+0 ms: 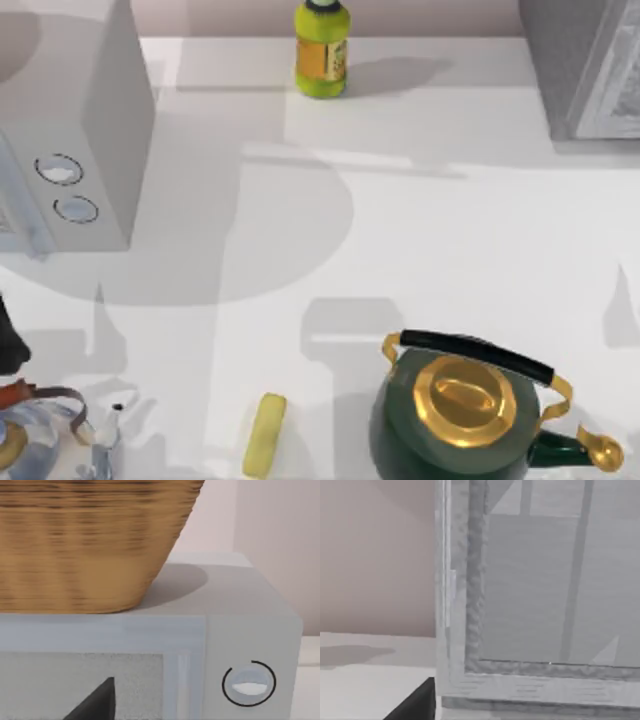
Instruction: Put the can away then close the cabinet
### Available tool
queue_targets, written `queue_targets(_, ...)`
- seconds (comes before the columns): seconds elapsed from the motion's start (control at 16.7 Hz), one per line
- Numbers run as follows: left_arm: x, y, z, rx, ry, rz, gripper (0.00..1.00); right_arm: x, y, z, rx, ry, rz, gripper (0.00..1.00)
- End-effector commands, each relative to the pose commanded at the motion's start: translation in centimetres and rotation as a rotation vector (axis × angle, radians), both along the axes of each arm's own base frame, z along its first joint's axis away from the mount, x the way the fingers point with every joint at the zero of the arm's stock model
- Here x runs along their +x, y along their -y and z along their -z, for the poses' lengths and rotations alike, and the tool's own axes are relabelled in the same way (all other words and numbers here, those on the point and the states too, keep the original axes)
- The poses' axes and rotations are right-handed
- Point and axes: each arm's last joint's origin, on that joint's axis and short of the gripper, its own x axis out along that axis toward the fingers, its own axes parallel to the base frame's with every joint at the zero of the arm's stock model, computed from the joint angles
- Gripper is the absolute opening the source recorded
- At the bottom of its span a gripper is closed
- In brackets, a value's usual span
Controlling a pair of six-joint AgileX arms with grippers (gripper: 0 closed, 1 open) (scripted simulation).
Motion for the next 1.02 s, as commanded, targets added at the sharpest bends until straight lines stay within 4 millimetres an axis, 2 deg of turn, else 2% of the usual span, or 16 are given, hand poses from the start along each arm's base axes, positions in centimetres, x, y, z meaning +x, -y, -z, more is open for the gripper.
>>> queue_targets(0.24, 0.0, 0.0, 0.0, 0.0, 0.0, 0.0, 1.0, 2.6, 4.2, -1.6, -0.012, 0.008, 0.007, 1.0)
queue_targets(0.48, 0.0, 0.0, 0.0, 0.0, 0.0, 0.0, 1.0, 4.2, 10.1, -0.7, -0.008, -0.015, 0.019, 1.0)
queue_targets(0.66, 0.0, 0.0, 0.0, 0.0, 0.0, 0.0, 1.0, 3.9, 14.0, 1.0, 0.006, -0.03, 0.026, 1.0)
queue_targets(0.78, 0.0, 0.0, 0.0, 0.0, 0.0, 0.0, 1.0, 3.4, 15.8, 2.0, 0.018, -0.037, 0.026, 1.0)
queue_targets(1.02, 0.0, 0.0, 0.0, 0.0, 0.0, 0.0, 1.0, 2.6, 17.5, 3.2, 0.036, -0.044, 0.025, 1.0)
